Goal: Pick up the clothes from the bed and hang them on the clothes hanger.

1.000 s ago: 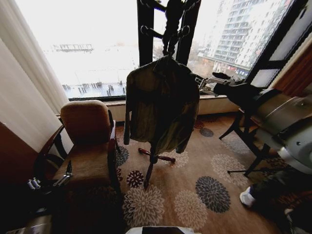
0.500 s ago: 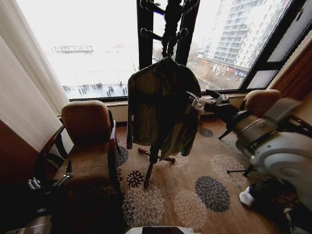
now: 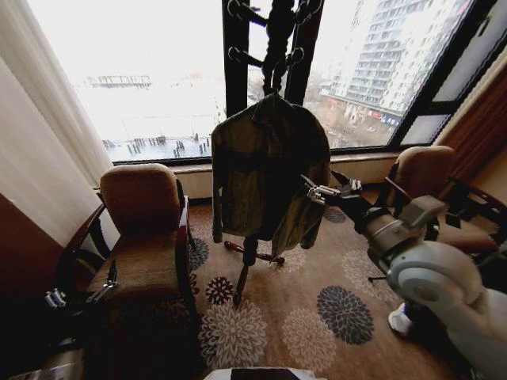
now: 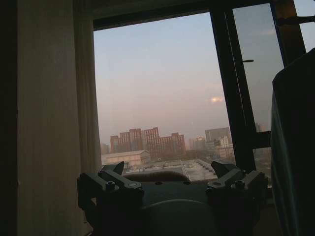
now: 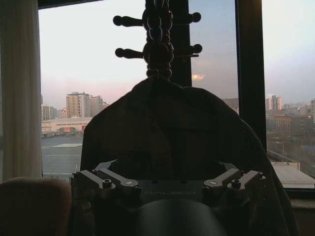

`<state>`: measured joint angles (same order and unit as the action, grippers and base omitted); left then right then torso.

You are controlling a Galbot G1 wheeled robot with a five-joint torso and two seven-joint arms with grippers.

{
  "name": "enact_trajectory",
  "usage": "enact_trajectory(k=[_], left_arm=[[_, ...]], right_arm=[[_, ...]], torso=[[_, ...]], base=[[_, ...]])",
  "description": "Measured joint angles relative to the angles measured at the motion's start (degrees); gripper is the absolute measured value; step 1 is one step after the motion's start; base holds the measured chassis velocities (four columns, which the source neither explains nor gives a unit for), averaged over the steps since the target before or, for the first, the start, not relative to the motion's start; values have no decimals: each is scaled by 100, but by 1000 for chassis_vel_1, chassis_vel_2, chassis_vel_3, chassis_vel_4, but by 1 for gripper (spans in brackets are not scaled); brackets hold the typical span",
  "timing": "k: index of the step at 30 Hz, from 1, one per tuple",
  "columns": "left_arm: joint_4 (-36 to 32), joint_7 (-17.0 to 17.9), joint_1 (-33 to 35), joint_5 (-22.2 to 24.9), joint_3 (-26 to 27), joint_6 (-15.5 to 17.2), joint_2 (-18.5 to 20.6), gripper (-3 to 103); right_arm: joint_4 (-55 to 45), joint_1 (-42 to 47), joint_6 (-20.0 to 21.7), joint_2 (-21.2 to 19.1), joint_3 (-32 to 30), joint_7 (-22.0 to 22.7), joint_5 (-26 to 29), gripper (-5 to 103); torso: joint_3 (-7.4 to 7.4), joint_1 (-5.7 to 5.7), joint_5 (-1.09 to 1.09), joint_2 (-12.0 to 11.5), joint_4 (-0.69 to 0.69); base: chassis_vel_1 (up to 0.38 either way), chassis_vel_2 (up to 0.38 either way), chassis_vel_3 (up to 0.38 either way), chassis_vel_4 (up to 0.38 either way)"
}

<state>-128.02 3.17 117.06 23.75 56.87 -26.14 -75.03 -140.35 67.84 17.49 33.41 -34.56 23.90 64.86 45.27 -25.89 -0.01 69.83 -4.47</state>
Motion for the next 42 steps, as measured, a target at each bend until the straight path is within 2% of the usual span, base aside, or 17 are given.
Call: enact_trajectory(k=[4,7,8,12,16,18,23,42], left_arm=[[0,0,0,0,0,0,0,100],[0,0,0,0,0,0,0,100],[0,0,0,0,0,0,0,100],[0,0,0,0,0,0,0,100],[0,0,0,0,0,0,0,100],[0,0,0,0,0,0,0,100],[0,0,0,0,0,0,0,100],[0,0,0,0,-1,0,0,100]], right_arm=[[110,445,-97,333,-22,-186,-650,100],[143,609,-118,447,-27,-245,-846,100],[157,696,-135,501,-37,-277,-958,100],[218,986,-193,716,-47,-388,-1348,100],[333,1546,-322,1133,-81,-618,-2145,100],[354,1652,-344,1213,-84,-664,-2294,100],[501,2155,-512,1610,-97,-888,-3058,100],[520,2253,-567,1640,-95,-928,-3198,100]], torso=[[0,1,0,1,0],[0,1,3,0,-3],[0,1,-4,0,2],[0,0,1,0,1],[0,1,0,0,0],[0,1,0,1,0],[0,1,2,0,-1],[0,1,0,0,0]], base=[[0,0,0,0],[0,0,0,0],[0,0,0,0],[0,0,0,0],[0,0,0,0],[0,0,0,0],[0,0,0,0],[0,0,0,0]])
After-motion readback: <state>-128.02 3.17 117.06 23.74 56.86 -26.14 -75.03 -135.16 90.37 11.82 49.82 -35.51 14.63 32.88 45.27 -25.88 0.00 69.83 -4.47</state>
